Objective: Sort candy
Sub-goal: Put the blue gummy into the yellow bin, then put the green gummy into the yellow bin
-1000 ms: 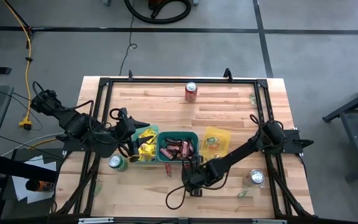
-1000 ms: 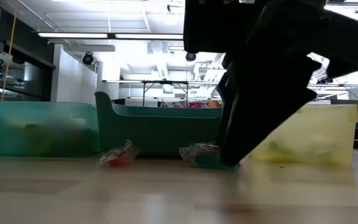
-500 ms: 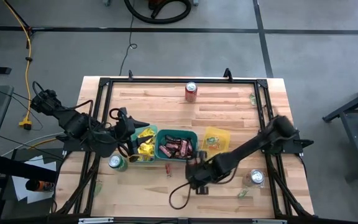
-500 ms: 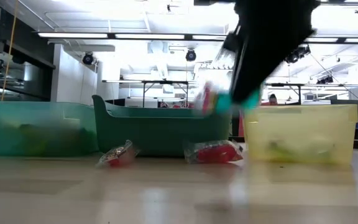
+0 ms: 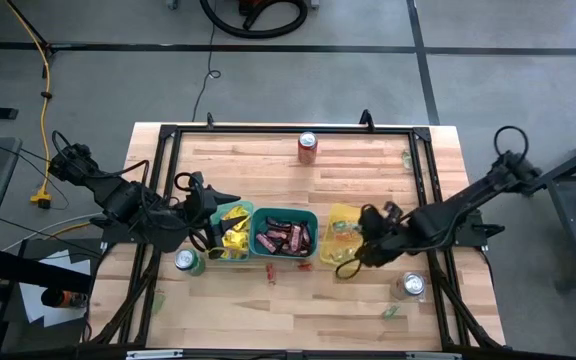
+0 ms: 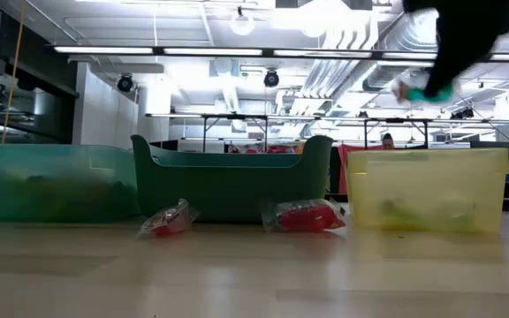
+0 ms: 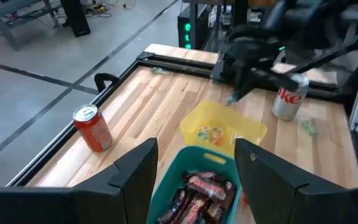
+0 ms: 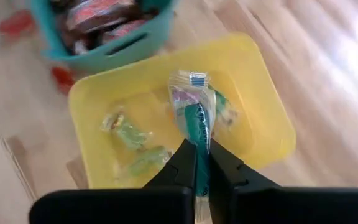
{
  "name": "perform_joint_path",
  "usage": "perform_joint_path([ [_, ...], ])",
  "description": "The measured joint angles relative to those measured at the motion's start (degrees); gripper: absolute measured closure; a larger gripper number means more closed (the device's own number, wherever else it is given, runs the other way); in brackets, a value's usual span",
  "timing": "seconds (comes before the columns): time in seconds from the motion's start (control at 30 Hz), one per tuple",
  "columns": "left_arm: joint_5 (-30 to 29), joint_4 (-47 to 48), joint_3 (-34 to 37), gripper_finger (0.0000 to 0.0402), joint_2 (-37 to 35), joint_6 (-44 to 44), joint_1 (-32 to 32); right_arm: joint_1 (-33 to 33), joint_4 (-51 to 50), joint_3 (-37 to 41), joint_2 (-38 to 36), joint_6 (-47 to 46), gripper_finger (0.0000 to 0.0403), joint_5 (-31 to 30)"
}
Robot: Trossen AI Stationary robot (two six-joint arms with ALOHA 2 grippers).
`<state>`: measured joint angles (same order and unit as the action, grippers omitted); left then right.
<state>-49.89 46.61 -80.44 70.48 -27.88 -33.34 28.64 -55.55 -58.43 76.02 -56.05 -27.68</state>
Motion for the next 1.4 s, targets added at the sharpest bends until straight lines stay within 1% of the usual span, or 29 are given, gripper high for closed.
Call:
perform_joint_path([
  [0.1, 0.0, -1.01, 0.0, 0.02, 0.0, 0.0, -0.02, -1.43, 5.22, 5.87, -5.22, -7.45, 0.0395, 0.59],
  [0.17, -0.01, -1.23, 0.0, 0.02, 0.0, 0.0, 0.0, -2.63, 9.12, 8.11, -7.35, -10.11, 0.0394, 0.65],
  [0.27, -0.22, -1.33, 0.0, 0.02, 0.0, -0.04, 0.0, -4.7, 12.03, 9.42, -8.25, -11.01, 0.0393, 1.26],
  [0.33, -0.24, -1.51, 0.0, 0.02, 0.0, -0.04, -0.02, -6.27, 11.85, 9.61, -8.06, -11.03, 0.0388, 3.14],
  [0.4, -0.24, -1.5, 0.0, 0.02, 0.0, -0.17, 0.0, -7.87, 11.82, 9.61, -7.64, -10.65, 0.0374, 5.47],
  [0.5, -0.26, -1.5, 0.0, 0.02, 0.0, -0.42, 0.0, -9.85, 12.13, 9.61, -7.47, -10.52, 0.0335, 7.67],
  [0.77, -0.24, -1.46, 0.0, 0.02, 0.0, -0.44, -0.02, -11.96, 13.08, 8.12, -7.45, -5.39, 0.0199, 9.0],
  [0.83, -0.24, -1.46, 0.02, 0.02, 0.0, -0.44, -0.02, -12.19, 13.35, 6.89, -7.51, -3.45, 0.0174, 10.22],
  [0.9, -0.24, -1.46, 0.0, 0.02, 0.0, -0.44, -0.02, -12.21, 13.57, 4.99, -7.56, -1.49, 0.0157, 12.41],
  [1.03, -0.24, -1.44, 0.0, 0.02, 0.0, -0.44, -0.02, -10.87, 15.21, 0.7, -7.62, 2.44, 0.0145, 19.78],
  [1.13, -0.24, -1.44, 0.0, 0.02, 0.0, -0.44, -0.02, -8.61, 18.71, -1.27, -7.62, 2.19, 0.0144, 25.93],
  [1.23, -0.24, -1.44, 0.0, 0.02, 0.0, -0.44, -0.02, -4.69, 24.32, -1.6, -7.64, 0.77, 0.0144, 31.27],
  [1.3, -0.24, -1.42, 0.0, 0.02, 0.0, -0.44, -0.02, -1.39, 28.01, -1.6, -7.51, 0.51, 0.0144, 32.91],
  [1.37, -0.24, -1.42, 0.0, 0.02, 0.0, -0.46, -0.02, 1.5, 30.81, -1.6, -7.45, -4.69, 0.0144, 33.28],
  [1.4, -0.24, -1.42, 0.0, 0.02, 0.0, -0.46, -0.02, 2.98, 31.11, -1.6, -7.45, -9.24, 0.0144, 33.31],
])
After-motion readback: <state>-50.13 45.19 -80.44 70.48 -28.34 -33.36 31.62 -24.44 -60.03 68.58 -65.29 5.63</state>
